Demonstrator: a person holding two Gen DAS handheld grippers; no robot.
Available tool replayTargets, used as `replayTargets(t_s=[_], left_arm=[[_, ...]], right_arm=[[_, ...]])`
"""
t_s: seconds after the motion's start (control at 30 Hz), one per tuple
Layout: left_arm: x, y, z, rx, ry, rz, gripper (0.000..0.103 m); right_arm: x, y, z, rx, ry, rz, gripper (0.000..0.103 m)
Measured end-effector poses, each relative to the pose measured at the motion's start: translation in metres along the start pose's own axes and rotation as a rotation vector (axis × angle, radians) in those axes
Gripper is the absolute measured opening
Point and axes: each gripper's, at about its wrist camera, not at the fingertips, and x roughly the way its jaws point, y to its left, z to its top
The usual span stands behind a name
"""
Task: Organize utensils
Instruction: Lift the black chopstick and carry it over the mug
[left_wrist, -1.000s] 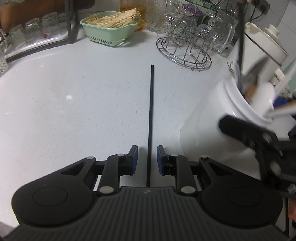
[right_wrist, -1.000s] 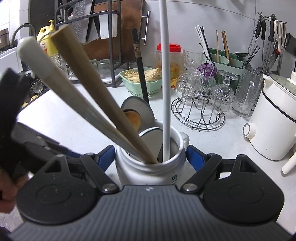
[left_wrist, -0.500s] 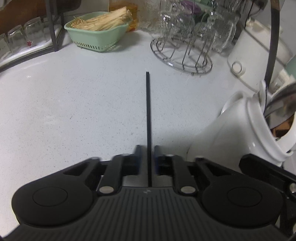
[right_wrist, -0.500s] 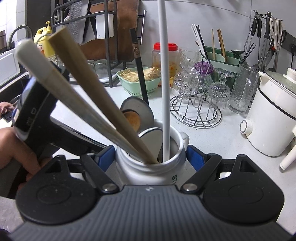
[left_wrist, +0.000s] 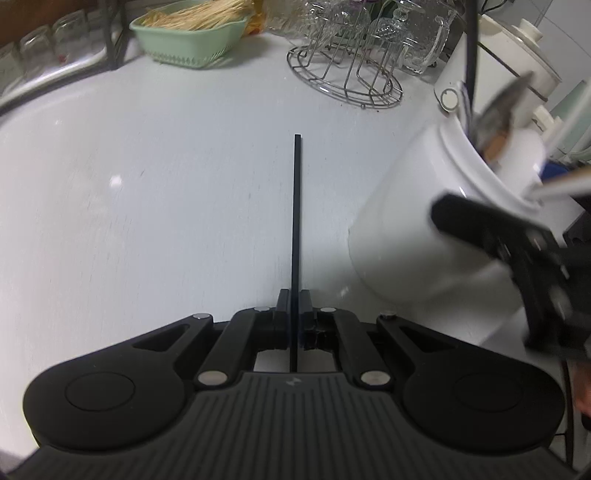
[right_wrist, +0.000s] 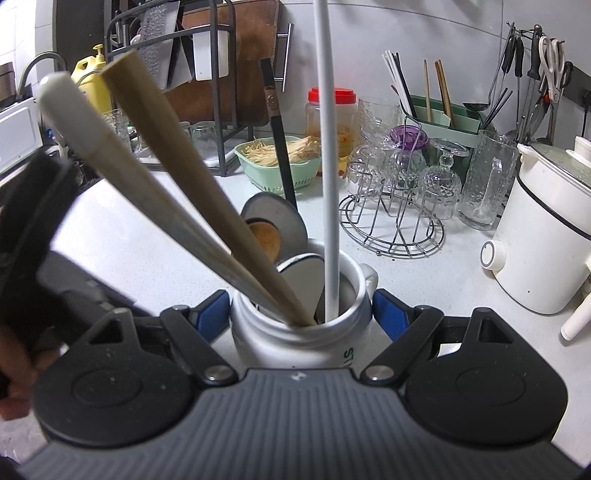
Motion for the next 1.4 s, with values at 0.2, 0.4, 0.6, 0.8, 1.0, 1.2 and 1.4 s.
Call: replayTargets(t_s=[0.2,0.4,0.6,0.8,1.0,1.2,1.4], left_arm=[[-0.021,0.005,-0.028,-0.061,0.006,-0.014,0.004],[-0.027,0.004,-0.04,-0.063,0.02,-0.01,0.004],[-0.035,0.0,-0.042,-0.062,0.027,-0.026,0.005],[-0.057,0.001,-0.055,-0.083,0.04,-0.036,0.025],[-0.064,-0.002,-0.077,-0.099,0.122,-0.05,0.029],[-0.049,-0.005,-0.084,-0.104,0.172,-0.012,0.029],[-0.046,-0.003,-0.084,-0.11,0.144,0.006,0.005]], right_arm=[[0.0,0.0,0.0,-0.003,-0.004,0.0,0.086],[0.001,0.001,0.001,-0.009,-0.005,0.012,0.086],[0.006,0.008,0.005,-0.02,-0.008,0.03,0.086],[0.008,0.011,0.004,-0.015,-0.018,0.031,0.086],[0.008,0.011,0.004,-0.012,-0.018,0.032,0.086],[0.009,0.011,0.006,-0.014,-0.01,0.032,0.086],[0.009,0.011,0.005,-0.021,-0.008,0.032,0.086]])
